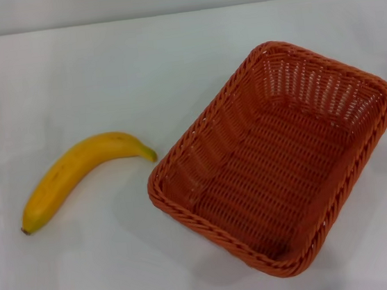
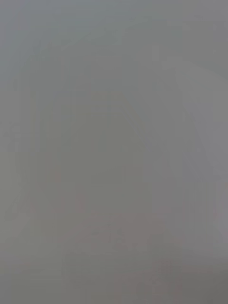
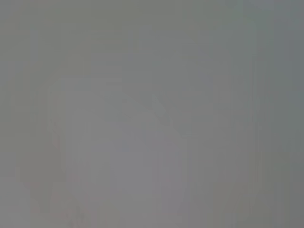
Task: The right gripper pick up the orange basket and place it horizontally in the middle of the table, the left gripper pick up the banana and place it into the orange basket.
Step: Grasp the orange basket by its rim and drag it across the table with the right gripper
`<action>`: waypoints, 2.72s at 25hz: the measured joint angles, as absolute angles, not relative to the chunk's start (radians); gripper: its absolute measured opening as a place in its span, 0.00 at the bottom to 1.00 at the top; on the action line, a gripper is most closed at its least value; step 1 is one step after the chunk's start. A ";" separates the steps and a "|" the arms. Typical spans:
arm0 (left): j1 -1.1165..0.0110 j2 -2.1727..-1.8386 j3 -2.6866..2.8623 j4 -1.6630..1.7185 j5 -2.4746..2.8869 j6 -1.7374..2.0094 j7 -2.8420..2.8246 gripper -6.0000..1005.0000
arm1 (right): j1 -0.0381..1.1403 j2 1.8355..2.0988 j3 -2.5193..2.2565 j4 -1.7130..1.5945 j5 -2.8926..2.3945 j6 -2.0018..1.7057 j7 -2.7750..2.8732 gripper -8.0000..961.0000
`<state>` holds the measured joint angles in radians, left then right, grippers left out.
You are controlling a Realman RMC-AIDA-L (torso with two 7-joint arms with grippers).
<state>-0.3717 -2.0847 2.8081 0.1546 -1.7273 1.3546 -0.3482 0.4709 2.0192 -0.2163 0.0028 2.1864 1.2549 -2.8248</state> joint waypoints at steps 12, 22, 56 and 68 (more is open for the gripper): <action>-0.368 -2.085 2.812 0.160 -1.726 1.354 -0.348 0.89 | 0.462 2.017 -0.211 0.013 2.187 1.255 -2.824 0.78; -0.368 -2.087 2.812 0.163 -1.726 1.354 -0.348 0.89 | 0.468 2.002 -0.496 -0.241 2.155 1.215 -2.367 0.77; -0.385 -2.083 2.805 0.161 -1.730 1.355 -0.348 0.89 | 0.954 1.962 -0.908 -1.023 0.461 1.586 -0.823 0.76; -0.379 -2.086 2.811 0.163 -1.726 1.355 -0.348 0.89 | 0.993 1.996 -1.007 -0.843 0.428 1.432 -0.829 0.66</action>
